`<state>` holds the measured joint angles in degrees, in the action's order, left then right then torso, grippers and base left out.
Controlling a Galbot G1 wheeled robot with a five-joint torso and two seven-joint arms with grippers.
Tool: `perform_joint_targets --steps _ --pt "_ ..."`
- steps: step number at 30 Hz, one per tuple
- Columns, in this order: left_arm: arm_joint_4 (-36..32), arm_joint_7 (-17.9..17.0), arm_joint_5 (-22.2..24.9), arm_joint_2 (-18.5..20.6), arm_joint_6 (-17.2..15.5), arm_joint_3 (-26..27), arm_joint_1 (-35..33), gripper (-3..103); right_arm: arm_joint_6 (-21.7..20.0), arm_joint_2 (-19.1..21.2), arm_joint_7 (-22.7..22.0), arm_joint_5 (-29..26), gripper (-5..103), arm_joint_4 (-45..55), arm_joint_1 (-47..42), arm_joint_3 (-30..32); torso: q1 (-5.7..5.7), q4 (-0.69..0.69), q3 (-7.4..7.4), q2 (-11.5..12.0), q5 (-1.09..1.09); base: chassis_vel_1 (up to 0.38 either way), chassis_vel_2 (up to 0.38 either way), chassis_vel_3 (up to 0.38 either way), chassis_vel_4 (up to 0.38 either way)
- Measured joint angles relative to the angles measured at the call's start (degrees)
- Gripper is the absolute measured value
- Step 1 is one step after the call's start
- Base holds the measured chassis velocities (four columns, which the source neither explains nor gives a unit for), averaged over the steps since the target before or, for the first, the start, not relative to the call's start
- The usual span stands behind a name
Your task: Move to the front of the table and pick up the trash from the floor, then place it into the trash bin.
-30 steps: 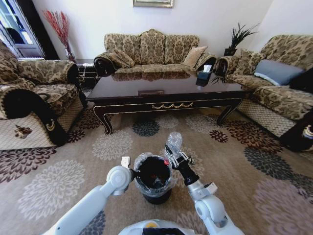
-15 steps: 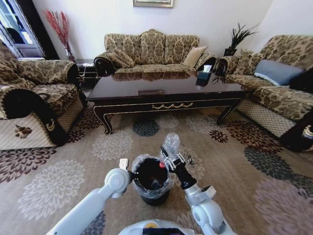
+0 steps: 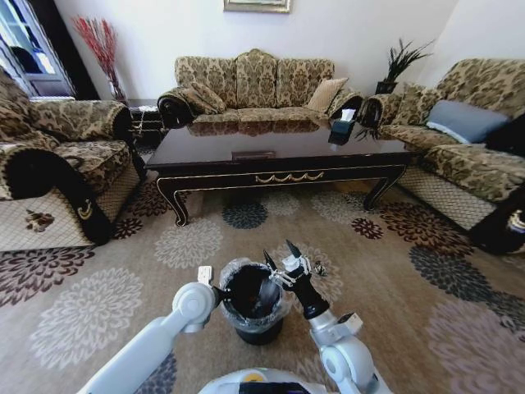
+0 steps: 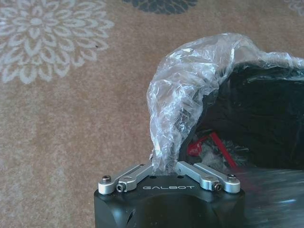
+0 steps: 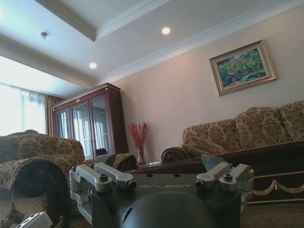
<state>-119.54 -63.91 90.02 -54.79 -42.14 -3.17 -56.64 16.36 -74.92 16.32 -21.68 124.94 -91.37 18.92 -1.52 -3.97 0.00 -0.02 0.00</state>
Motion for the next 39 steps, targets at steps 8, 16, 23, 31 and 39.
perform_joint_targets --steps 8,16,23,31,39 --pt "0.0 1.0 -0.1 1.5 0.0 3.0 -2.4 0 -0.8 0.4 -1.8 -2.3 100 -0.2 1.3 1.1 0.0 0.0 0.0 0.0 0.0 0.0 0.0 0.0 0.0" --pt "0.0 3.2 -0.7 4.0 0.0 8.8 -6.6 0 -1.7 4.4 -4.3 -7.8 100 -6.4 6.5 6.7 0.0 0.01 0.01 0.0 0.01 0.0 0.0 0.0 0.0" --pt "-1.0 4.4 0.3 5.3 0.0 15.6 -9.7 0 -1.3 11.4 -3.3 -11.2 100 -19.8 10.6 10.0 0.0 0.0 0.0 0.0 0.0 0.0 0.0 0.0 0.0" --pt "-3.1 4.8 0.8 5.3 0.0 21.7 -14.0 0 -0.7 12.4 -5.0 -11.4 100 -38.9 20.3 7.5 0.0 0.0 0.01 0.0 0.01 0.0 0.0 0.0 0.0" --pt "-4.9 4.8 0.7 5.3 0.0 26.2 -19.2 0 -0.4 10.7 -5.1 -13.8 100 -56.9 31.1 3.0 0.0 0.02 0.01 0.0 0.01 0.0 0.0 0.0 0.0"
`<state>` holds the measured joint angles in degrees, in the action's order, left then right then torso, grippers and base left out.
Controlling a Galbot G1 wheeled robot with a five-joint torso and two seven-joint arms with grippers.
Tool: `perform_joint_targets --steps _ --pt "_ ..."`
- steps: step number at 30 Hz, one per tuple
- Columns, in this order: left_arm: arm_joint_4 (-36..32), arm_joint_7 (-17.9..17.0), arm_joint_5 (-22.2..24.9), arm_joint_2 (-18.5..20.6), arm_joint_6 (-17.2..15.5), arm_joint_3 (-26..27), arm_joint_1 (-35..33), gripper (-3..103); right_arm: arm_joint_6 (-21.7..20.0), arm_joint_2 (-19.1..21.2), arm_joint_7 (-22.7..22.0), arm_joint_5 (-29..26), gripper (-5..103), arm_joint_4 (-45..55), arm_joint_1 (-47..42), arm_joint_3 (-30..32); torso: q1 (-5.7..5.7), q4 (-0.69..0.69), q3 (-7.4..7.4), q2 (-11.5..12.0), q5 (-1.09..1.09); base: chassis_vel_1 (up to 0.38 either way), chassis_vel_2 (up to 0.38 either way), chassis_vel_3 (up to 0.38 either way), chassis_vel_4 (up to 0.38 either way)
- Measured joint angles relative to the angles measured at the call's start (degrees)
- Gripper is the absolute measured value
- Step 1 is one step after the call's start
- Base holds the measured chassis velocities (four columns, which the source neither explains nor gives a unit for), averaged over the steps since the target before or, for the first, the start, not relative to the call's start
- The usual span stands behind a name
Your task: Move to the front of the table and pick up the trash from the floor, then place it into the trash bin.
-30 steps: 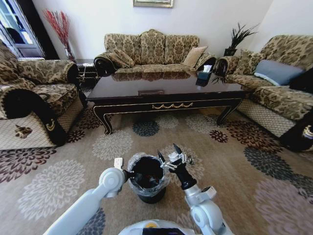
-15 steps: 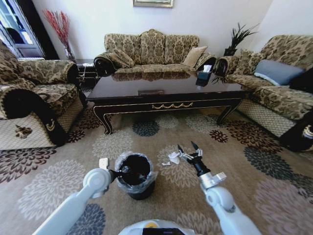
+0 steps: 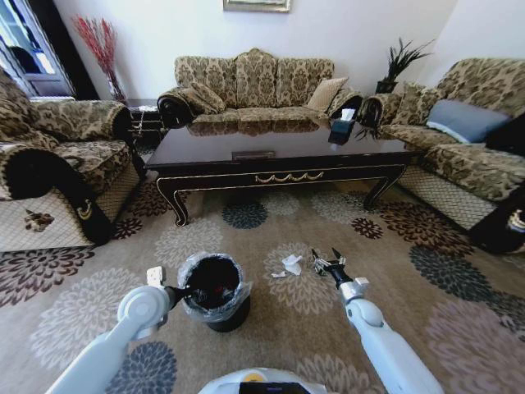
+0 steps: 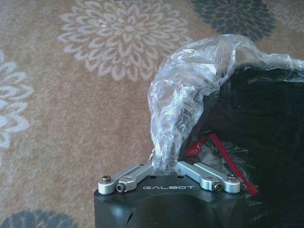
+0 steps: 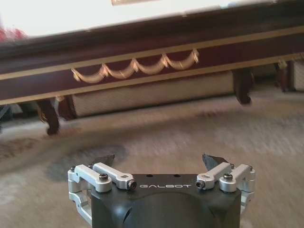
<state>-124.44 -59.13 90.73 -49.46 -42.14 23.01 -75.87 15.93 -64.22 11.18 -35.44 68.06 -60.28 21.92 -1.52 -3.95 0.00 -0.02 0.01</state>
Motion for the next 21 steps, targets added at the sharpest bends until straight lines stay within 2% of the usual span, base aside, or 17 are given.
perform_joint_targets --steps 2,10,20,21 --pt "-0.5 0.0 -0.1 -0.2 0.0 0.9 -1.5 0 0.4 -0.6 0.0 0.4 100 -6.5 2.7 -1.1 0.0 0.0 0.0 0.0 -0.03 0.0 0.0 0.0 0.0" --pt "-1.1 0.0 -0.8 -0.5 0.0 2.1 -3.6 0 2.9 -2.1 1.9 4.3 100 -22.1 8.6 -3.1 0.0 -0.02 0.0 0.0 0.0 0.0 0.0 0.0 0.0" --pt "-2.2 0.0 -0.5 0.6 0.0 2.8 -4.3 0 5.3 -4.1 4.5 7.2 100 -34.2 15.7 -4.4 0.0 -0.02 0.0 0.0 0.0 0.0 0.0 0.0 0.0" --pt "-2.3 0.0 -0.5 0.6 0.0 2.9 -4.4 0 5.6 -4.4 4.6 7.7 102 -35.5 16.7 -4.4 0.0 -0.01 0.0 0.0 0.0 0.0 0.0 0.0 0.0"
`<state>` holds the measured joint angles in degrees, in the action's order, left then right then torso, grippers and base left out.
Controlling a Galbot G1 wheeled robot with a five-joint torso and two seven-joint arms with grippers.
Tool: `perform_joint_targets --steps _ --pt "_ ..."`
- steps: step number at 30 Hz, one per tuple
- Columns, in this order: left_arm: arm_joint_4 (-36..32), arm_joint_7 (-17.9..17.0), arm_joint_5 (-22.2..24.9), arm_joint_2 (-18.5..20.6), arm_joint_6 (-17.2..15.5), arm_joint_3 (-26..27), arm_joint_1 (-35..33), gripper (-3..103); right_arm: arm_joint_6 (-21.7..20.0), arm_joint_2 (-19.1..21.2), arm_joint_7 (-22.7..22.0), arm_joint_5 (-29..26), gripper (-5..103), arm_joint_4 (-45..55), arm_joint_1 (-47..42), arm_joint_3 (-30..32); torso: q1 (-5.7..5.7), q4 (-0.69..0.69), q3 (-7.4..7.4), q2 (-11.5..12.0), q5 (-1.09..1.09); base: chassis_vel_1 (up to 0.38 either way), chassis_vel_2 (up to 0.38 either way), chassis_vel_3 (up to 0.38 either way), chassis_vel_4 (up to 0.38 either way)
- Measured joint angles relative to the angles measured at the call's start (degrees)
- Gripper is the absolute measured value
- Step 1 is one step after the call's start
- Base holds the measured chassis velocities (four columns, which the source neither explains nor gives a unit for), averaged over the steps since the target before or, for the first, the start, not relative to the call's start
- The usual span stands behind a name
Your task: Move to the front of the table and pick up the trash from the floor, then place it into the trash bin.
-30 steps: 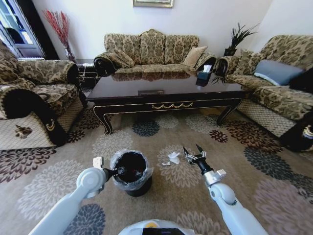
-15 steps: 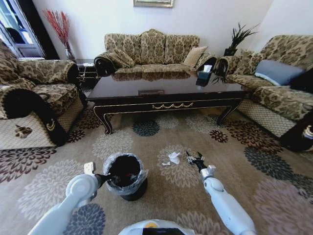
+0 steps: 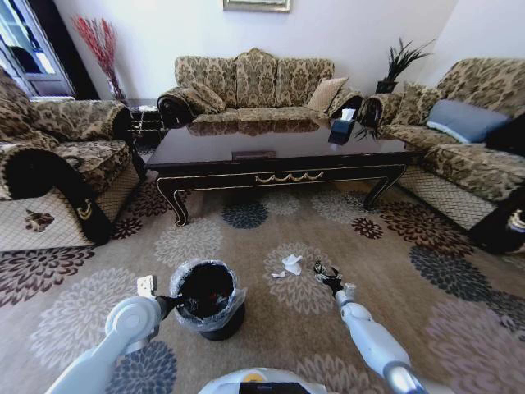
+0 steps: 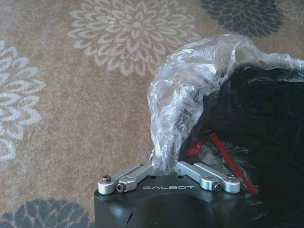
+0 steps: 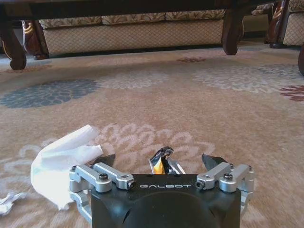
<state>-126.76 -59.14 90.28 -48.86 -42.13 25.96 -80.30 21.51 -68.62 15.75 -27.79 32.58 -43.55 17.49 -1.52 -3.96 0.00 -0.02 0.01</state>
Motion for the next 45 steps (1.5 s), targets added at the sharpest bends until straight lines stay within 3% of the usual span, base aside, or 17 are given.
perform_joint_targets --steps 3,4,7,9,14,15,17,19,22,25,29,40,45 --pt "-0.1 0.0 0.0 0.0 0.0 0.2 -0.2 0 0.4 -0.6 0.1 0.9 100 -2.1 1.5 0.1 0.0 0.02 0.0 0.0 -0.04 0.0 0.0 0.0 0.0" --pt "-0.2 0.0 0.0 0.0 0.0 0.4 -0.3 0 0.9 -1.1 0.2 2.1 94 -4.1 2.7 0.2 0.0 0.02 0.0 0.0 -0.01 0.0 0.0 0.0 0.0" --pt "-0.2 0.0 0.0 0.0 0.0 0.6 -0.3 0 1.2 -1.6 0.2 3.9 94 -5.9 3.7 0.7 0.0 0.01 0.0 0.0 -0.01 0.0 0.0 0.0 0.0" --pt "-0.3 0.0 0.0 0.0 0.0 0.6 -0.3 0 1.3 -2.1 0.0 5.2 82 -7.3 4.4 1.3 0.0 0.0 0.0 0.0 -0.02 0.0 0.0 0.0 0.0" --pt "-0.3 0.0 0.0 0.0 0.0 0.6 -0.3 0 1.3 -2.4 -0.2 6.0 82 -8.0 4.6 1.7 0.0 0.0 0.0 0.0 -0.02 0.0 0.0 0.0 0.0" --pt "-0.6 -0.1 0.0 0.0 0.0 0.6 -0.2 0 1.3 -2.8 -0.6 8.0 61 -9.5 4.9 2.7 0.0 -0.01 0.0 0.0 -0.02 0.0 0.0 0.0 0.0" --pt "-0.6 -0.1 0.0 0.1 0.0 0.6 -0.1 0 2.6 -3.0 -0.6 11.6 49 -11.5 5.4 4.6 0.0 0.02 0.0 0.0 -0.01 0.0 0.0 0.0 0.0" --pt "-0.6 -0.1 0.0 0.1 0.0 0.6 -0.1 0 3.0 -3.0 -0.6 12.5 49 -12.0 5.5 5.3 0.0 0.0 0.0 0.0 -0.02 0.0 0.0 0.0 0.0" --pt "-0.6 -0.1 0.0 0.2 0.0 0.6 -0.1 0 3.3 -3.1 -0.6 13.4 33 -12.2 5.4 6.0 0.0 -0.01 0.0 0.0 -0.02 0.0 0.0 0.0 0.0" --pt "-0.7 -0.1 0.0 0.2 0.0 0.6 -0.1 0 3.3 -3.2 -0.6 13.5 24 -12.1 5.3 6.2 0.0 0.0 0.0 0.0 -0.01 0.0 0.0 0.0 0.0" --pt "-0.8 -0.1 0.0 0.3 0.0 0.8 -0.2 0 3.3 -3.3 -0.7 13.6 20 -11.8 5.2 6.4 0.0 0.0 0.0 0.0 -0.01 0.0 0.0 0.0 0.0" --pt "-0.8 0.0 0.0 0.1 0.0 0.7 -0.3 0 3.3 -2.7 -0.8 13.2 20 -8.1 3.1 6.8 0.0 0.01 0.0 0.0 0.0 0.0 0.0 0.0 0.0" --pt "-1.2 0.0 -0.5 0.1 0.0 0.3 -0.1 0 2.3 -0.5 -0.9 8.2 20 0.5 -1.6 4.9 0.0 0.01 0.0 0.0 -0.01 0.0 0.0 0.0 0.0"
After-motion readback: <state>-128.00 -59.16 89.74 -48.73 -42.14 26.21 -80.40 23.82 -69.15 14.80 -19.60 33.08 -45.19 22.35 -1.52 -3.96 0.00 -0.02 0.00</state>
